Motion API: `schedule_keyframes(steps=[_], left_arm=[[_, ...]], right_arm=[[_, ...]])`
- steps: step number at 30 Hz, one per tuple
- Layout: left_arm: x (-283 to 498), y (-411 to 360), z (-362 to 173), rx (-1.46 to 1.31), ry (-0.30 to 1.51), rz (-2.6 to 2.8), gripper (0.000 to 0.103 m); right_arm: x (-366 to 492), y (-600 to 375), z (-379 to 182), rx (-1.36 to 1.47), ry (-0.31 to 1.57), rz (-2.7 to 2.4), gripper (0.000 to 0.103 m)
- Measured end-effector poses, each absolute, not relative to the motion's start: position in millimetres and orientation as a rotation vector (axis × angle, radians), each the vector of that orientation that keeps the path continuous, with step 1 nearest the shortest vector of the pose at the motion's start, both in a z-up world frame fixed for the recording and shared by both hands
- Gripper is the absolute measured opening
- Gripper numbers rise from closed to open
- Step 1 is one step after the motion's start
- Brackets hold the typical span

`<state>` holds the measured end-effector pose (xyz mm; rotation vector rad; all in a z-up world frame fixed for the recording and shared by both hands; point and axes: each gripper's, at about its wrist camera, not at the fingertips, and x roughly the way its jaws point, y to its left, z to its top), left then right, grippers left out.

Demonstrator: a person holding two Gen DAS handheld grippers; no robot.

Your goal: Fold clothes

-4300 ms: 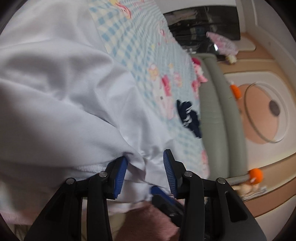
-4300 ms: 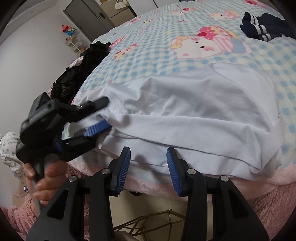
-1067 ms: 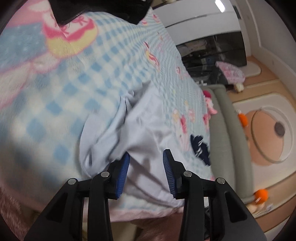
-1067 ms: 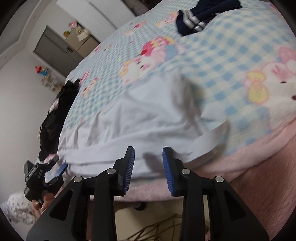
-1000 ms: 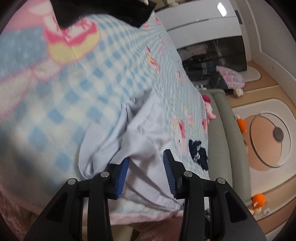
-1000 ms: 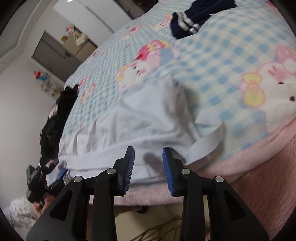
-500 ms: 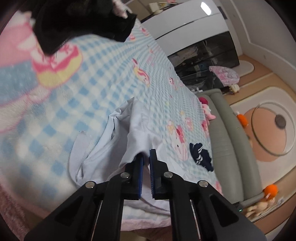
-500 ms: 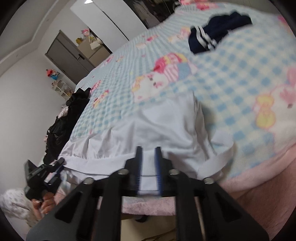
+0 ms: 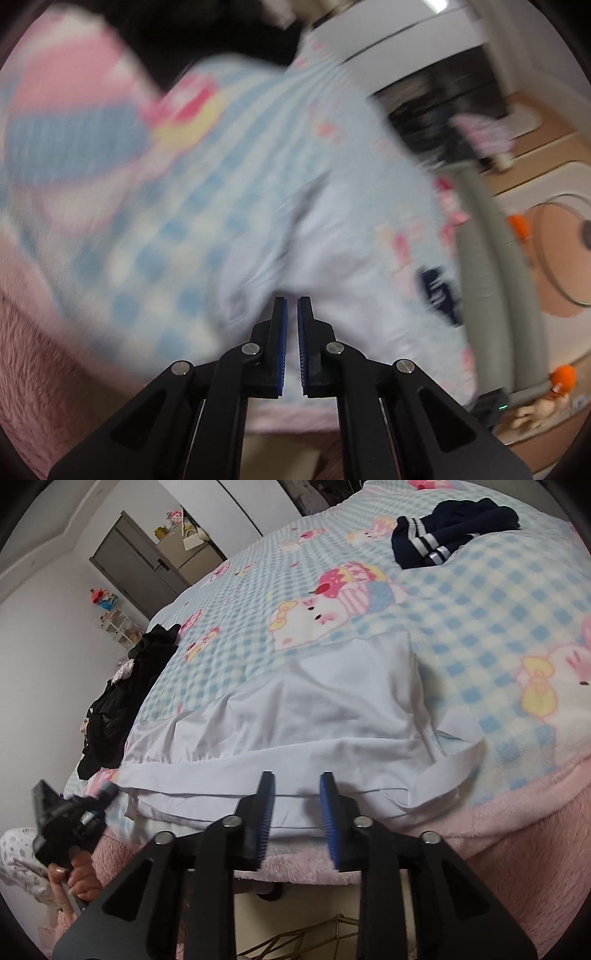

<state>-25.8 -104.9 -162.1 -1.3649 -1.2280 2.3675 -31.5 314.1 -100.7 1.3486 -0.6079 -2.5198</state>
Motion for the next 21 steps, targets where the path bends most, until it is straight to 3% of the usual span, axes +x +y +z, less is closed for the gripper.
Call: schedule_keyframes(steps=[4, 9, 12, 15, 21], left_arm=[[-10.7, -93.3, -147.8, -1.374, -1.117, 2.398, 0.008], [-10.6, -42.9, -89.5, -1.215, -0.649, 2.521, 0.009], [-44.6, -13.9, -71.7, -1.144, -0.45, 2.587, 0.028], [-84.3, -1.8, -81.8, -1.213, -0.409, 2.576, 0.03], [-88.8, 1.9, -118.4, -1.39, -0.325, 2.581, 0.03]], right_arm=[[-35.3, 311.6, -94.7, 1.349, -0.553, -2.541, 0.027], [-55.4, 309.9, -69.6, 1.281, -0.445, -2.602, 0.034], [-82.1, 300.9, -60.3, 1.255, -0.392, -2.62, 0.035], [-103.1, 289.7, -65.0, 1.267, -0.378, -2.615, 0.034], [-97.0, 280.0, -97.7, 1.332, -0.337, -2.586, 0.035]])
